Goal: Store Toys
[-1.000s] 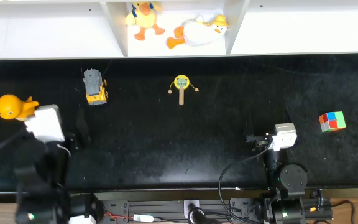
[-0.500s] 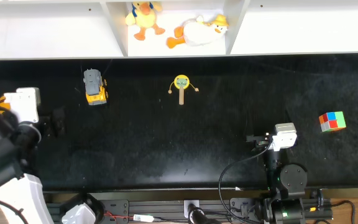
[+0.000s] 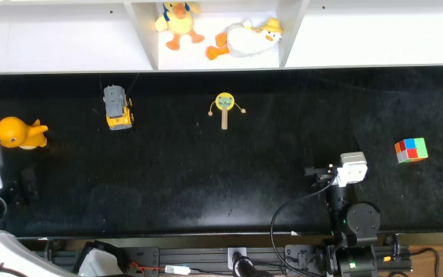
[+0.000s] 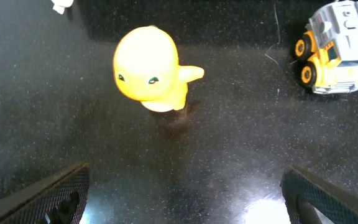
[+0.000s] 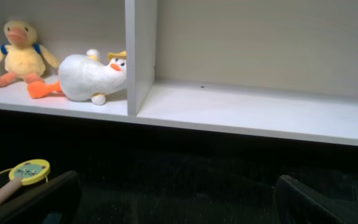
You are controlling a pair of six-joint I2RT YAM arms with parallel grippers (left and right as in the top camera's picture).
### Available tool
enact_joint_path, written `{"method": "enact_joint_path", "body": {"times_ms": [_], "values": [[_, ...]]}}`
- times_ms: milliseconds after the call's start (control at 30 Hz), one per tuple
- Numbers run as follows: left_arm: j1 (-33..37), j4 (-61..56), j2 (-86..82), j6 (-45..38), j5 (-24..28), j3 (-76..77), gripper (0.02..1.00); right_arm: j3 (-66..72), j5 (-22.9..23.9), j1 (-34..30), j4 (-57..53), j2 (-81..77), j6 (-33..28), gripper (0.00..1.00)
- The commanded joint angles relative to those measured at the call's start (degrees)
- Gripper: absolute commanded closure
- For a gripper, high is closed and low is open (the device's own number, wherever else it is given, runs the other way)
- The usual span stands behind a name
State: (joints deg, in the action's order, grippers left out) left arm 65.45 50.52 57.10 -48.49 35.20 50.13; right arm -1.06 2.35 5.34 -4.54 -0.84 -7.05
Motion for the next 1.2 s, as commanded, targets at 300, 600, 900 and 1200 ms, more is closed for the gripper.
{"method": "enact_joint_path", "body": {"times_ms": [300,600,900,1200], "values": [[-0.44,-9.51,16.70,-2.21,3.32,3.21,0.020,0.81,0.07,-0.13,0.28,0.63,0.63,0.005],[-8.24,-20.59,23.12,2.27,0.11,3.26,0.018,0.81,0.07,-0.13,0.28,0.63,0.63,0.005],[-9.46,-28.41,27.34,7.08,-2.67,3.26,0.084,0.81,0.07,-0.13,0.26,0.63,0.66,0.007],[-11.65,-30.80,28.59,7.02,-2.25,3.26,0.546,0.81,0.07,-0.13,0.28,0.63,0.63,0.005]]}}
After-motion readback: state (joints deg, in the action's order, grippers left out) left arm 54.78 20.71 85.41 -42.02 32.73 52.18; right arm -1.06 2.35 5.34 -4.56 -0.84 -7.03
